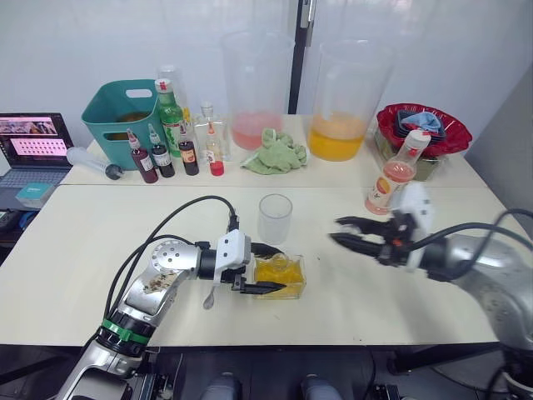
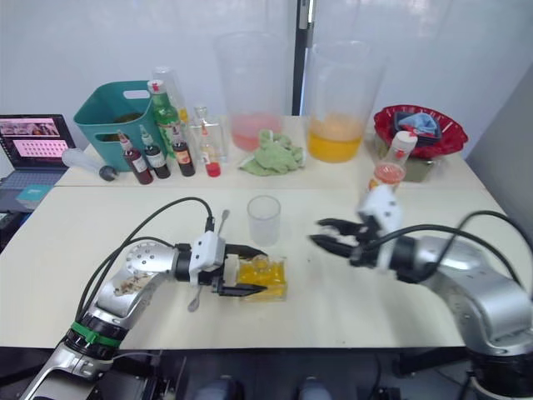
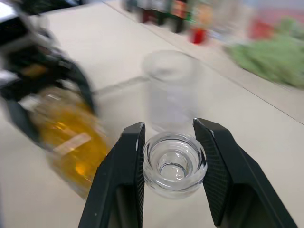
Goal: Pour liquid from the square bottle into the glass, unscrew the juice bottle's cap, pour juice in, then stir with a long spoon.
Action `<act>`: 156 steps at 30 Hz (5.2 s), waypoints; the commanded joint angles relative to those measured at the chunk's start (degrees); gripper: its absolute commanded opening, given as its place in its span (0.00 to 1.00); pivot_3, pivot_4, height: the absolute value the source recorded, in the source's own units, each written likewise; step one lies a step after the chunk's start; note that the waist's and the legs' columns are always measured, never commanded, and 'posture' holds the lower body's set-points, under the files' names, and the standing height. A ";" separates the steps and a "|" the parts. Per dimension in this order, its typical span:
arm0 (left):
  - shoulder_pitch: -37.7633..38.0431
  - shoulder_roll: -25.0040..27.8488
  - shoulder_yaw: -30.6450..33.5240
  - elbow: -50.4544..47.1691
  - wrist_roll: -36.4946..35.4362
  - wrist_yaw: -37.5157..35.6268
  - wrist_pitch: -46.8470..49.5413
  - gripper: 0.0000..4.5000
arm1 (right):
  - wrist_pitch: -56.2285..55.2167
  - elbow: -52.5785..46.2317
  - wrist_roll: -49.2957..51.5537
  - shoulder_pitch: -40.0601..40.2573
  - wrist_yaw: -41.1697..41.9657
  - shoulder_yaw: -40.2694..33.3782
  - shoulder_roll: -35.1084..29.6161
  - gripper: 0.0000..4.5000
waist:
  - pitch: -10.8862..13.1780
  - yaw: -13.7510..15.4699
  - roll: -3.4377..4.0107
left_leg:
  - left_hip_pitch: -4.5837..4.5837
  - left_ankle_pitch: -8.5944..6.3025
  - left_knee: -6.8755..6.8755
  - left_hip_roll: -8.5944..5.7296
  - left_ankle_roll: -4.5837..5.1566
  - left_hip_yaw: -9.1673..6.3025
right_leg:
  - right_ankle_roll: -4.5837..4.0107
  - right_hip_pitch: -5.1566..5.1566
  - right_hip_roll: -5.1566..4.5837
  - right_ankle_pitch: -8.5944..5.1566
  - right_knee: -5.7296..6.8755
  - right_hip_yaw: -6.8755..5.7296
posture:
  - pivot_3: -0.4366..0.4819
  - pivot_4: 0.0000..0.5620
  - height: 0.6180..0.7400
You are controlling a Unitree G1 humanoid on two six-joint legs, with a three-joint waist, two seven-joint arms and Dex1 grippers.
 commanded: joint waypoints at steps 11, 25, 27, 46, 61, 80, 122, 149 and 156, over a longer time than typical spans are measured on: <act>-0.23 -0.23 -0.40 3.96 1.85 0.64 -0.16 0.61 | -21.53 34.46 -15.26 -0.49 -12.25 -12.76 1.43 0.24 | 0.07 -0.28 0.37 | 0.65 0.10 -0.09 0.06 0.17 0.20 | 0.10 0.93 0.01 0.04 -0.66 0.13 | 0.48 0.27 1.00; 1.73 -0.14 -0.17 1.07 2.04 2.85 0.87 0.61 | -25.34 36.70 -18.73 -3.61 -26.68 -9.64 14.48 0.24 | 0.07 -0.34 0.73 | 0.60 0.10 -0.10 0.06 0.18 0.19 | 0.17 0.92 -0.02 0.08 -0.67 0.21 | 0.48 0.27 1.00; 1.65 -0.19 -0.21 1.07 2.07 2.94 0.93 0.61 | -25.72 37.11 -19.55 -3.51 -28.72 -9.34 15.85 0.24 | 0.07 -0.32 0.75 | 0.60 0.10 -0.10 0.06 0.17 0.18 | 0.18 0.91 -0.02 0.08 -0.66 0.21 | 0.48 0.27 1.00; 1.72 -0.27 0.05 0.31 1.54 3.51 1.63 0.61 | -25.46 34.29 -19.08 -2.28 -29.09 -9.12 17.72 0.75 | 0.08 -0.32 0.79 | 0.58 0.10 -0.11 0.04 0.18 0.18 | 0.19 0.89 -0.02 0.09 -0.68 0.21 | 0.48 0.27 1.00; 1.41 0.03 1.26 -0.60 -1.03 1.60 3.25 0.61 | -9.71 6.55 -5.48 10.85 -10.95 -10.52 5.23 1.00 | 0.11 -0.33 0.85 | 0.46 0.10 -0.15 0.07 0.18 0.15 | 0.20 0.84 -0.01 0.08 -0.78 0.18 | 0.48 0.27 1.00; 3.77 7.51 12.92 -13.78 -10.63 4.98 17.25 0.61 | 2.37 -6.89 11.60 4.81 5.02 -1.44 -3.93 1.00 | 0.74 -0.03 0.48 | -0.42 0.09 -0.13 0.08 0.19 0.02 | 0.31 0.11 -0.06 0.16 -1.03 0.09 | 0.48 0.27 1.00; -27.30 -3.27 4.90 18.00 18.83 30.89 -4.81 0.61 | -0.13 -13.67 5.56 4.45 -7.75 5.37 5.02 1.00 | 1.01 0.51 0.09 | -1.52 0.17 0.25 -0.23 0.10 0.00 | 0.24 -1.32 -0.06 0.39 -0.05 0.05 | 0.48 0.27 1.00; -30.35 -4.25 0.11 30.97 43.54 52.33 -31.61 0.61 | -0.12 -14.26 5.18 4.57 -10.72 6.25 5.39 1.00 | 1.02 0.47 0.08 | -1.57 0.17 0.94 -0.31 0.12 -0.02 | 0.29 -1.27 -0.07 0.41 0.41 0.05 | 0.48 0.27 1.00; -30.88 -3.57 -1.29 32.05 47.64 55.58 -33.92 0.61 | 0.43 -14.31 5.70 4.35 -11.41 6.39 5.52 1.00 | 1.02 0.45 0.08 | -1.57 0.17 0.94 -0.31 0.12 -0.02 | 0.29 -1.29 -0.06 0.41 0.46 0.05 | 0.48 0.27 1.00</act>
